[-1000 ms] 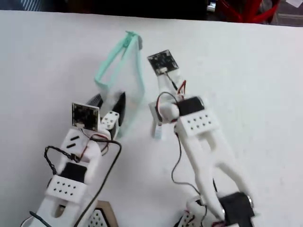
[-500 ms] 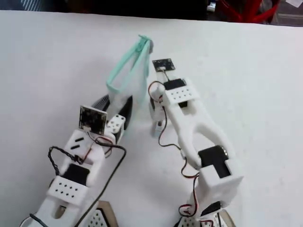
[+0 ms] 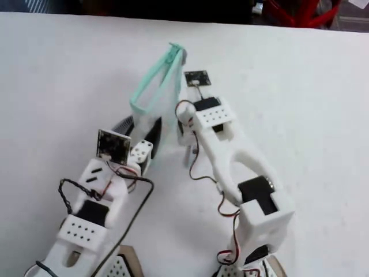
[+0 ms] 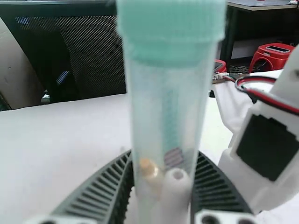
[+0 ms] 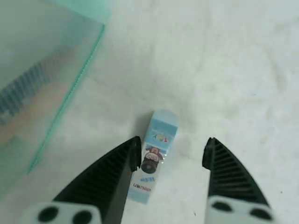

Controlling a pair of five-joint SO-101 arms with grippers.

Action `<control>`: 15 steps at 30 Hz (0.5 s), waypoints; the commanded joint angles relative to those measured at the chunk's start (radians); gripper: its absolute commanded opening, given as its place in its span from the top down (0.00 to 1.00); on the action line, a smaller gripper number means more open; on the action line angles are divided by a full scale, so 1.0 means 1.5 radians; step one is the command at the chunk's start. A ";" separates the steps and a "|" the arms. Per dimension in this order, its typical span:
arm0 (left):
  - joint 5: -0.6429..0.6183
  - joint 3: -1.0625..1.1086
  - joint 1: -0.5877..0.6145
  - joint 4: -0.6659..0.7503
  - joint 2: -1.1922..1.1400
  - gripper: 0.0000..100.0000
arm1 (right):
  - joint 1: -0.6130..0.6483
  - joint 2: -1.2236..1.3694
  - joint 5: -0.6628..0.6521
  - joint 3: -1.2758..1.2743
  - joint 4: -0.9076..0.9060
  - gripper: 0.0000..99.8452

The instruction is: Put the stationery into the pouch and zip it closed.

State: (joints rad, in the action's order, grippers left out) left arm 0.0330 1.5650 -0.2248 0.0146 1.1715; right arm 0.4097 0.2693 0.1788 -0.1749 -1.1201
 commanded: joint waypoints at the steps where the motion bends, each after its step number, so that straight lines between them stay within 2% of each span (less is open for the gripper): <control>1: 0.004 -0.004 -0.006 0.012 0.004 0.83 | 0.002 0.010 0.009 0.029 0.026 0.79; 8: 0.004 -0.004 -0.006 0.012 0.004 0.83 | -0.004 0.062 0.008 0.030 0.052 0.79; 15: 0.006 -0.003 -0.009 0.012 0.004 0.83 | -0.006 0.069 0.005 0.050 0.061 0.91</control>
State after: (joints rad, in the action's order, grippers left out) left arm 0.0345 1.5650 -0.2248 0.0146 1.1715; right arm 0.4020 0.3751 0.1864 -0.1473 -1.0572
